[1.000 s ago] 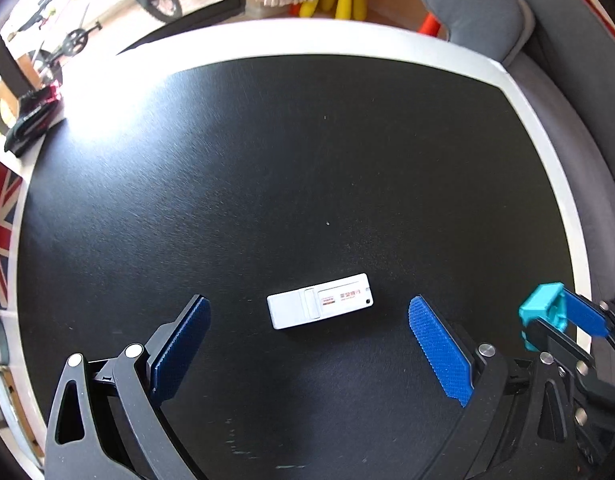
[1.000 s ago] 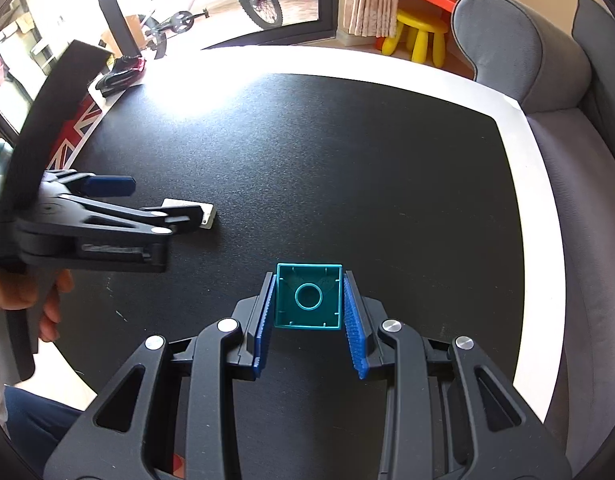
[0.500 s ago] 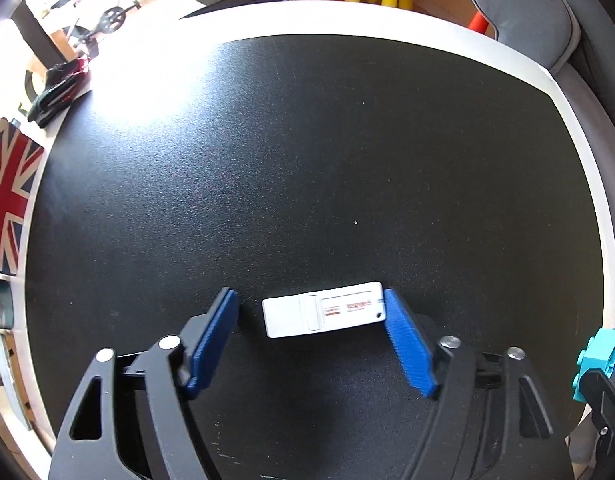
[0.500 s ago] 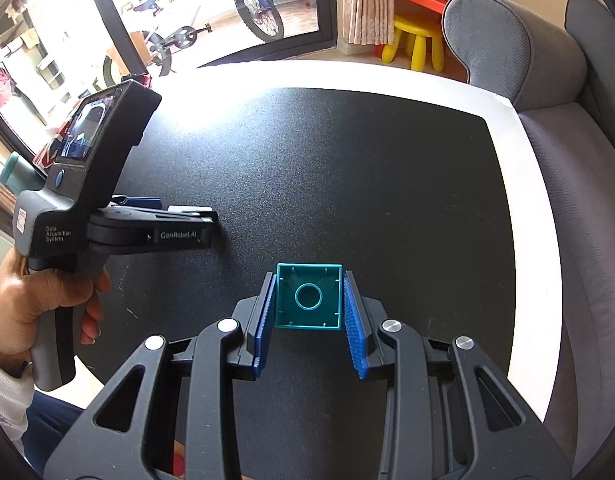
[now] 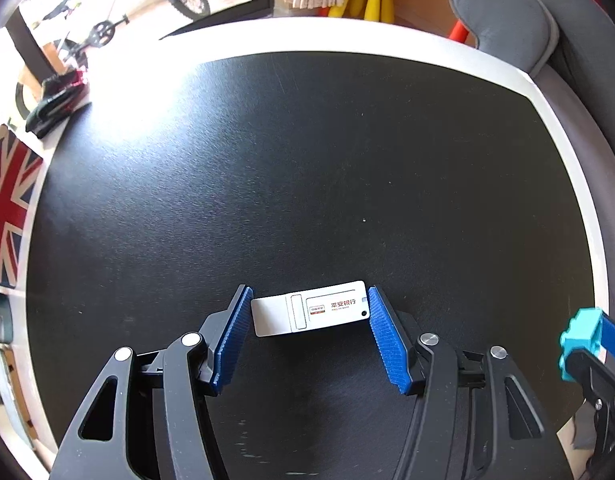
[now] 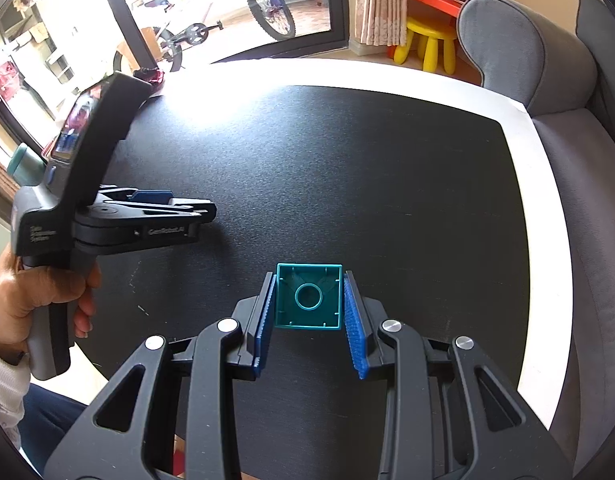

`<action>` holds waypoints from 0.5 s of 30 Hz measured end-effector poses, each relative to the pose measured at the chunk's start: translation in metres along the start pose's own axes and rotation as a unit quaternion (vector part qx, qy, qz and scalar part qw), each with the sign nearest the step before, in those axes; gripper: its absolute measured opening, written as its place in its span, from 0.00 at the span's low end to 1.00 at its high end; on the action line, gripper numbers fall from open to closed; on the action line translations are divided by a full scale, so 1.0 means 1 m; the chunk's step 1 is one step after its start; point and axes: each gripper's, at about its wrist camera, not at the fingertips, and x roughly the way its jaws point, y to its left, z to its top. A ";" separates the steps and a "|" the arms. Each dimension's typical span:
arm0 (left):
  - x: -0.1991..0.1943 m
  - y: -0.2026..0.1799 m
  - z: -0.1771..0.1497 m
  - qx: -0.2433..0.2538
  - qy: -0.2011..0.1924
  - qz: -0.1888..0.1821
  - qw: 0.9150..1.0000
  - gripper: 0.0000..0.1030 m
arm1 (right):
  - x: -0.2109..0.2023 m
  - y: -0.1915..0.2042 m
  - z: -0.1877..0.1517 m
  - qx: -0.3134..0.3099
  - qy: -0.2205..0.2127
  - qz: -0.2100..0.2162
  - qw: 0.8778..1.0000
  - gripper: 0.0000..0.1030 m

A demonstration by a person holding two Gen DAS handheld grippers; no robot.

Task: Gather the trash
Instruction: 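Carry the white stick and teal block over the pink bin with both tools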

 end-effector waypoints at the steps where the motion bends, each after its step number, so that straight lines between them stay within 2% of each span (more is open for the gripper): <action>1: -0.003 0.003 -0.002 0.003 -0.005 -0.001 1.000 0.56 | 0.001 0.003 0.000 -0.002 0.001 0.000 1.000 0.31; 11: -0.048 0.026 -0.037 0.055 -0.069 -0.021 0.996 0.56 | -0.004 0.030 -0.006 -0.030 -0.004 -0.014 0.999 0.31; 15: -0.065 0.017 -0.044 0.074 -0.094 -0.033 0.992 0.56 | -0.018 0.042 -0.013 -0.038 -0.017 -0.018 0.999 0.31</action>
